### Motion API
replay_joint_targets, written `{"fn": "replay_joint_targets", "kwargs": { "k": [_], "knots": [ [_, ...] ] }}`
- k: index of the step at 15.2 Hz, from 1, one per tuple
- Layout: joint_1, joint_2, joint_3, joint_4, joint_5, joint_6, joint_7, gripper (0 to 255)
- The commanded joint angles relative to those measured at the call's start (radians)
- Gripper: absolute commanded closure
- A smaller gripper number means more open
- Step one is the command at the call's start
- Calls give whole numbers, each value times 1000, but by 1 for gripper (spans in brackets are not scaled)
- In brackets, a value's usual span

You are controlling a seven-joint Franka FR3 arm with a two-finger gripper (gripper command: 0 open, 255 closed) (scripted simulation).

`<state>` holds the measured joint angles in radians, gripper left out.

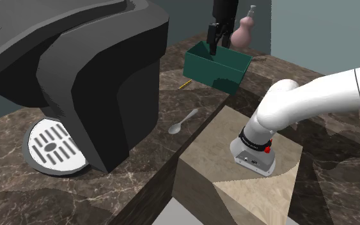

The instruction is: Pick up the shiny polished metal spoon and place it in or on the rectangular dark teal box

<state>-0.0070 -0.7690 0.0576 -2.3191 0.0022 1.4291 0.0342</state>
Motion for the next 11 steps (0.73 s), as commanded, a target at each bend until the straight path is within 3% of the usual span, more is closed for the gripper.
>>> {"fn": "replay_joint_targets", "kwargs": {
  "k": [1,11],
  "knots": [
    [0,0,0,0,0,0,0,0],
    [81,-101,199,-285,157,302,197,0]
  ]
}}
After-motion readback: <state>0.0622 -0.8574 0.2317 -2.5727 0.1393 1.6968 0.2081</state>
